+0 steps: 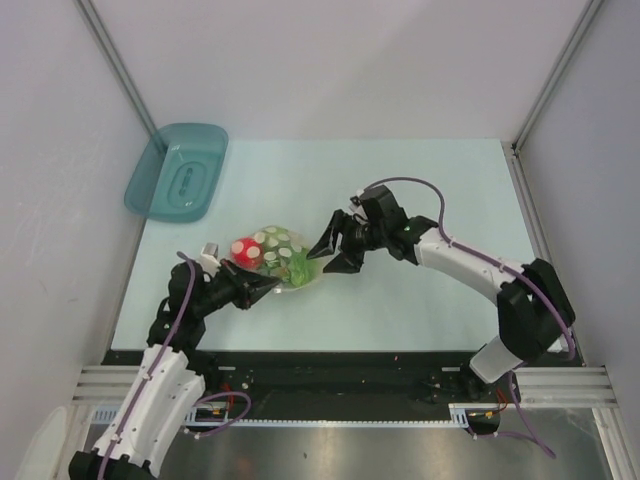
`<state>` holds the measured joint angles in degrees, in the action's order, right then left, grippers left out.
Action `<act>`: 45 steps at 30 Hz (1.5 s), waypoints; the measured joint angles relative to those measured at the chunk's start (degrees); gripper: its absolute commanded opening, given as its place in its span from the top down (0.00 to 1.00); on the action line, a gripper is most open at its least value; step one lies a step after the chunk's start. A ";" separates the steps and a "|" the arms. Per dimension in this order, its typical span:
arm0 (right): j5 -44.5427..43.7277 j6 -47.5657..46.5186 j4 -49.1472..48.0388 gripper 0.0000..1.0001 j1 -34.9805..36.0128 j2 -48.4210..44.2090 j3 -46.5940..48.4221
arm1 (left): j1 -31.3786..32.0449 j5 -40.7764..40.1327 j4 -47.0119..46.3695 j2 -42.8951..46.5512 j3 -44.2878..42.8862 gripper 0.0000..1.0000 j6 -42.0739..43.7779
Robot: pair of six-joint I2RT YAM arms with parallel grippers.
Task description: Open the zip-top bag and remove the fake food
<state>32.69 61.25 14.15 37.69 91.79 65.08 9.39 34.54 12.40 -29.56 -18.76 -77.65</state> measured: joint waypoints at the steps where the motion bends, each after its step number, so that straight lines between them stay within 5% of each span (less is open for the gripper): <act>1: -0.66 0.63 1.01 0.36 1.20 -1.36 -0.02 | 0.44 -0.04 0.00 -0.48 -0.20 1.00 0.07; 6: -4.17 6.23 4.57 0.50 9.38 -4.81 -0.39 | 4.00 -2.27 0.57 -3.54 -3.13 1.00 0.96; 14: -11.50 21.59 4.76 0.53 16.83 -8.00 -3.15 | 10.56 -7.54 0.50 -5.29 -4.63 1.00 1.62; 19: -16.06 26.80 4.61 0.52 17.62 -10.88 -3.15 | 13.90 -10.49 0.66 -5.09 -4.63 1.00 1.57; 23: -17.73 29.57 3.93 0.64 17.75 -11.39 -3.15 | 15.87 -13.31 1.05 -4.15 -4.63 1.00 1.40; 45: -19.85 38.84 0.90 0.67 20.22 -11.76 -9.14 | 26.93 -25.07 0.50 -3.28 -4.63 1.00 -0.59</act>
<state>12.84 100.09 15.05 57.91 80.03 55.94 36.32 9.47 12.91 -32.84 -23.40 -78.24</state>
